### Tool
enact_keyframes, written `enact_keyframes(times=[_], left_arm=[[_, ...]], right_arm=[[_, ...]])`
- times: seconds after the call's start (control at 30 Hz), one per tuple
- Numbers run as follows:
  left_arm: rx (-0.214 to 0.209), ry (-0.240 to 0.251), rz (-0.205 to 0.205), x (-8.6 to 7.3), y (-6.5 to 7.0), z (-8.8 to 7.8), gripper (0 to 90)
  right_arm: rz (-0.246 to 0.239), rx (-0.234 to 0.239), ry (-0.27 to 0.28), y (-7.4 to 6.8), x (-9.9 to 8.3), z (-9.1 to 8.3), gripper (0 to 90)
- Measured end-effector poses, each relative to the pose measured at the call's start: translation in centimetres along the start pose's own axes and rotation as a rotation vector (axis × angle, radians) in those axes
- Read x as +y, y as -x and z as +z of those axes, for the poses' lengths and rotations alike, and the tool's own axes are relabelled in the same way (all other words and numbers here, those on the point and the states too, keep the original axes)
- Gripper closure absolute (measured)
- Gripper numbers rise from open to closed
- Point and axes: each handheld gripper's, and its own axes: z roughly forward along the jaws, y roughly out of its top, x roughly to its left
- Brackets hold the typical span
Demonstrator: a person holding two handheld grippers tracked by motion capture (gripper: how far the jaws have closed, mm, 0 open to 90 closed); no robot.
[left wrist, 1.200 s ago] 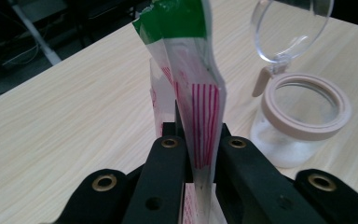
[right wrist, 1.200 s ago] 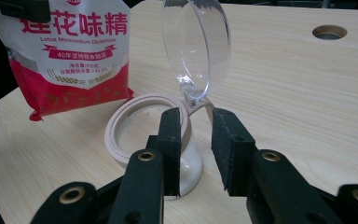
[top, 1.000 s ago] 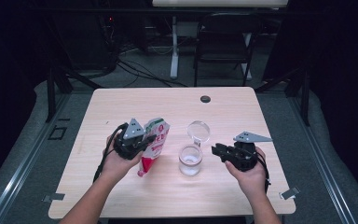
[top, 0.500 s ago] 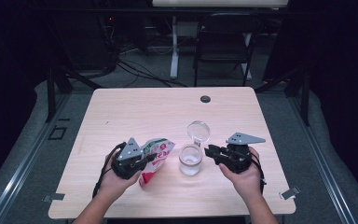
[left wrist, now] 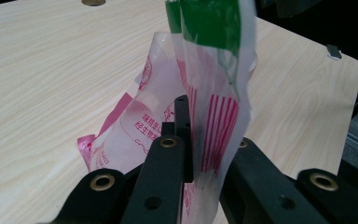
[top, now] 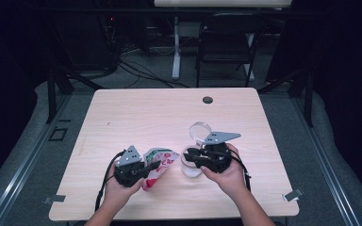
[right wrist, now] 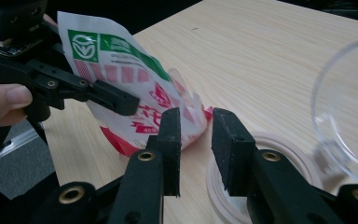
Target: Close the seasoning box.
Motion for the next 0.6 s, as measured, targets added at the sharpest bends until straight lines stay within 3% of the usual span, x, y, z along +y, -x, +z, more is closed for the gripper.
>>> enact_keyframes(times=[0.2,0.37,0.6], left_arm=[[0.000,-0.019,0.014,0.2,0.2,0.5,88.8],[-0.001,-0.024,0.000,0.3,0.4,0.7,88.7],[0.017,-0.023,-0.001,0.2,0.7,0.7,88.4]], right_arm=[[-0.048,0.022,-0.026,-0.7,0.6,2.2,69.5],[-0.076,0.023,-0.045,-0.6,0.3,3.2,69.4],[-0.067,0.045,-0.067,-0.4,-0.1,3.9,69.6]])
